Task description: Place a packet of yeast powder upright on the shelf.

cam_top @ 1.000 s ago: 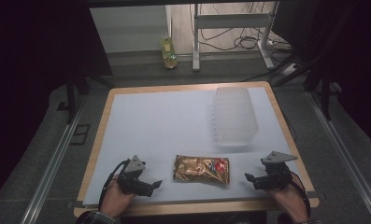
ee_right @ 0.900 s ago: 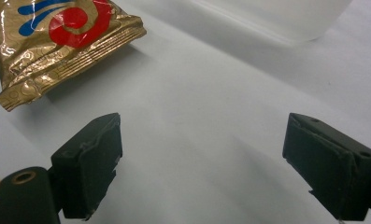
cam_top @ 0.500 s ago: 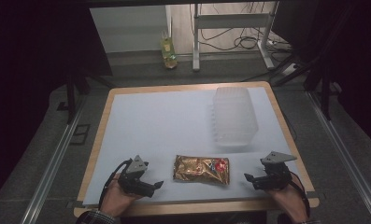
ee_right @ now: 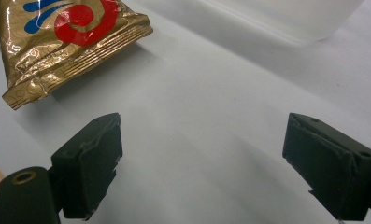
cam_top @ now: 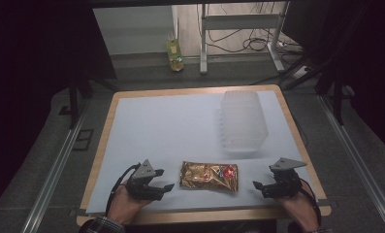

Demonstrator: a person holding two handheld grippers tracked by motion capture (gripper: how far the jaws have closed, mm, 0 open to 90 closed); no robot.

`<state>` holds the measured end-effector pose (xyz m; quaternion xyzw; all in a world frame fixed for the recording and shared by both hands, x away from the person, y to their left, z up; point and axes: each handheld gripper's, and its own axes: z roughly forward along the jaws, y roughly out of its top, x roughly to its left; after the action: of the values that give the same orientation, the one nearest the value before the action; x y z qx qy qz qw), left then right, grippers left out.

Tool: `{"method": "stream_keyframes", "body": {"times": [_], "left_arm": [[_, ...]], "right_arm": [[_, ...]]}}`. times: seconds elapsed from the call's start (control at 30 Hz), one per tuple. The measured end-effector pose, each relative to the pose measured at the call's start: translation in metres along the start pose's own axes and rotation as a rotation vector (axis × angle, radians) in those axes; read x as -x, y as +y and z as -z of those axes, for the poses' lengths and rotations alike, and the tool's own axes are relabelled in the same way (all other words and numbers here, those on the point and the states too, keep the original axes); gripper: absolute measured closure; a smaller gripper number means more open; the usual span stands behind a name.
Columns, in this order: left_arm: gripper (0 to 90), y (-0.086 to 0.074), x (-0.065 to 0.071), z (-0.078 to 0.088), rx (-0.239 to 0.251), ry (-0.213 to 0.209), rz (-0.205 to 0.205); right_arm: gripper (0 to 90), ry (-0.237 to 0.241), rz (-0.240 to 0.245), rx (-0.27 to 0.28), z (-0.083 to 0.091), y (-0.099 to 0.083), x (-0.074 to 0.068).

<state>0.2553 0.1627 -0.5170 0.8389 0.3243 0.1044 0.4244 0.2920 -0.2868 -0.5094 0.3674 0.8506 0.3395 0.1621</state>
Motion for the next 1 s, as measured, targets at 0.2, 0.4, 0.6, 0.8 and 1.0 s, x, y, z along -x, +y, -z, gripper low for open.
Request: {"method": "stream_keyframes", "body": {"times": [0.2, 0.4, 0.6, 0.8, 1.0], "left_arm": [[39.0, 0.004, 0.003, -0.008, 0.007, 0.020, -0.041], [49.6, 0.008, 0.000, -0.015, 0.039, 0.028, -0.019], [61.3, 0.016, 0.004, -0.021, 0.055, 0.042, -0.057], [77.3, 0.026, 0.005, -0.033, 0.047, 0.019, -0.072], [89.3, 0.035, 0.009, -0.044, 0.044, -0.008, -0.098]], "right_arm": [[12.3, 0.001, 0.003, -0.005, 0.000, 0.000, -0.001], [12.3, 0.000, -0.003, -0.007, -0.001, 0.000, 0.000], [12.3, -0.003, -0.002, -0.009, -0.001, 0.000, 0.000], [12.3, -0.006, 0.004, -0.008, -0.001, 0.000, -0.001], [12.3, -0.004, 0.004, -0.011, -0.001, 0.000, -0.001]]}}
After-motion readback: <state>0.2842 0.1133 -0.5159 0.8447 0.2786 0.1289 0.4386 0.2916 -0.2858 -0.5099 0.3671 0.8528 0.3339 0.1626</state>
